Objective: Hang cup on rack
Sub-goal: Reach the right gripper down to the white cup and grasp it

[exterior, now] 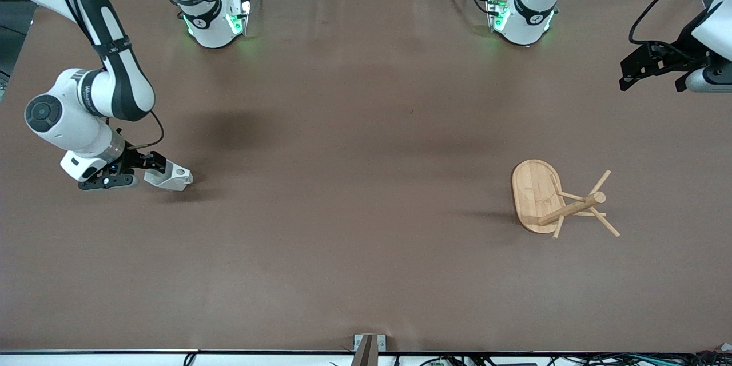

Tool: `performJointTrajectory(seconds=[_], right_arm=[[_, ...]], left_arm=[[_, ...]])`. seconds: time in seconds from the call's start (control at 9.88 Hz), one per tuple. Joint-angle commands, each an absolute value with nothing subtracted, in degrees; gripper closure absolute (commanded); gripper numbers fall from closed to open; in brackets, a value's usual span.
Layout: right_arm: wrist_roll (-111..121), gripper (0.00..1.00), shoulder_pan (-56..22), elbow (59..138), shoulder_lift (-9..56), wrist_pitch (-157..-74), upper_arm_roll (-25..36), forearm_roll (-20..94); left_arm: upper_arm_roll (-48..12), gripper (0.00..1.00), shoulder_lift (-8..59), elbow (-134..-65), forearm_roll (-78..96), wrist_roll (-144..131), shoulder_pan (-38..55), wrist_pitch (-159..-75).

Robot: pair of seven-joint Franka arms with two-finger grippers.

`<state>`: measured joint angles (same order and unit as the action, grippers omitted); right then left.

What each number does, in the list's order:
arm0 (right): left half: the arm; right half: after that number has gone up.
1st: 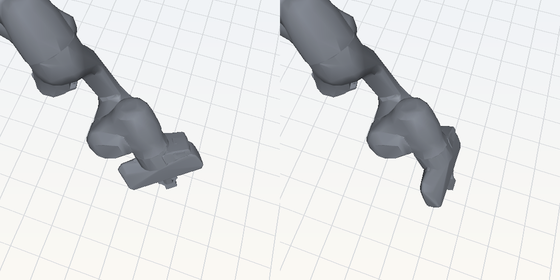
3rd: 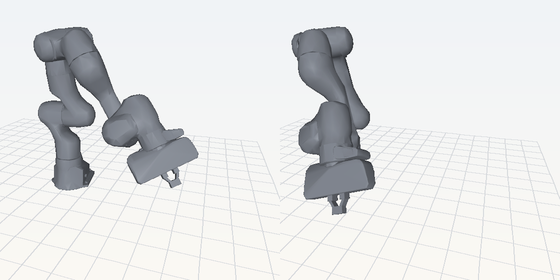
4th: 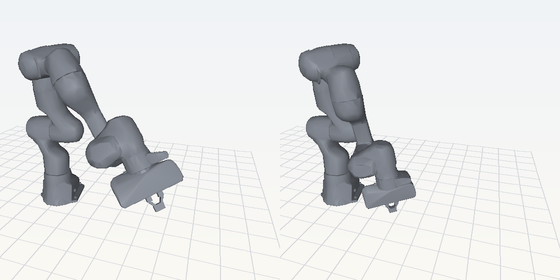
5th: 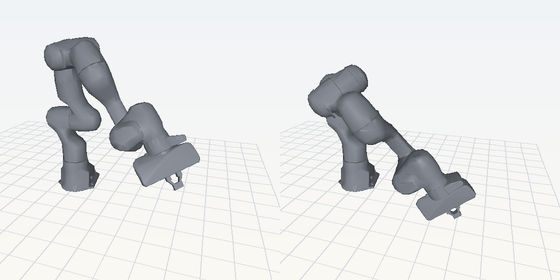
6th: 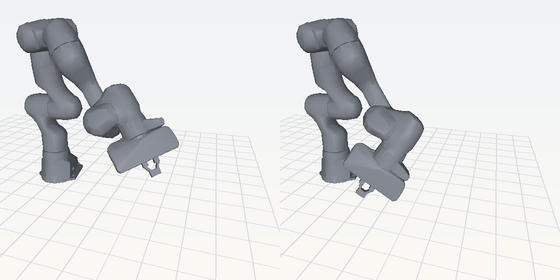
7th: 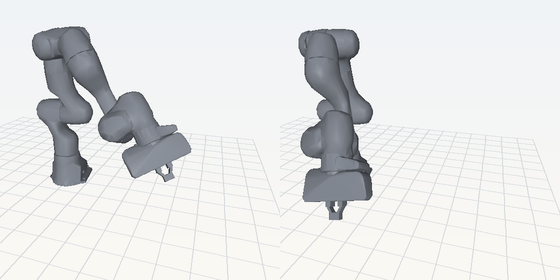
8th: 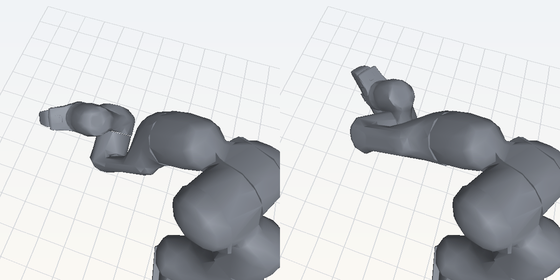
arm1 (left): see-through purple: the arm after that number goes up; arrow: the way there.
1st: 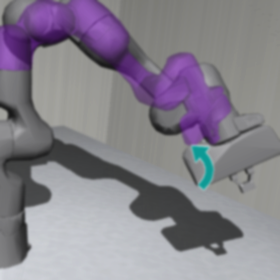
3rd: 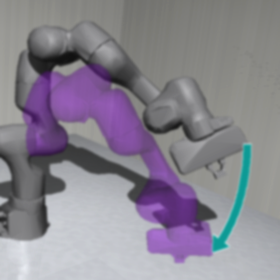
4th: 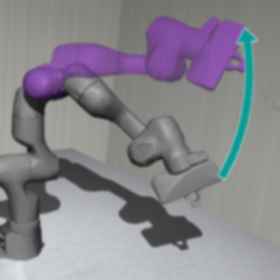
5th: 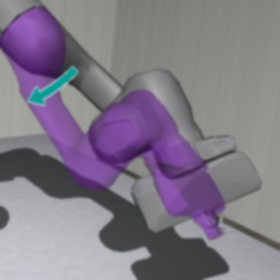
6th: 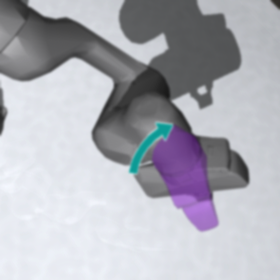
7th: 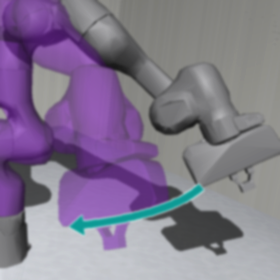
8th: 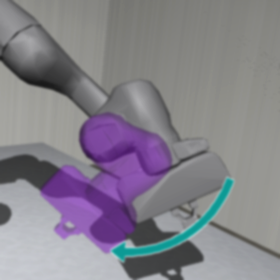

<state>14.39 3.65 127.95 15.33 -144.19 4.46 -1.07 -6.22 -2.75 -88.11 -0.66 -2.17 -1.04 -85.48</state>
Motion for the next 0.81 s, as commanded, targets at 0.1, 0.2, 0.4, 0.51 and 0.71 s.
performJointTrajectory(seconds=[0.1,0.2,0.4,0.51,0.71], right_arm=[[15.4,0.7,4.3,128.8,17.2,-147.6,4.0,-1.4],[15.3,0.89,4.4,128.6,17.5,-147.7,4.1,-1.4],[14.9,0.99,4.5,128.3,17.5,-147.5,4.0,-1.3],[14.8,0.99,4.1,127.9,17.2,-146.8,4.0,-1.2],[15.0,0.99,1.2,121.5,14.6,-132.1,2.9,-1.2]], left_arm=[[-6.2,0.0,-1.6,-88.3,-0.7,-1.0,-1.1,-85.1],[-6.2,0.0,-1.6,-88.3,-0.7,-1.0,-1.1,-85.1],[-6.2,0.0,-1.6,-88.3,-0.7,-1.0,-1.1,-85.1],[-6.2,0.0,-1.6,-88.3,-0.7,-1.0,-1.1,-85.1],[-6.2,0.0,-1.6,-88.4,-0.7,-1.0,-1.1,-85.1]])
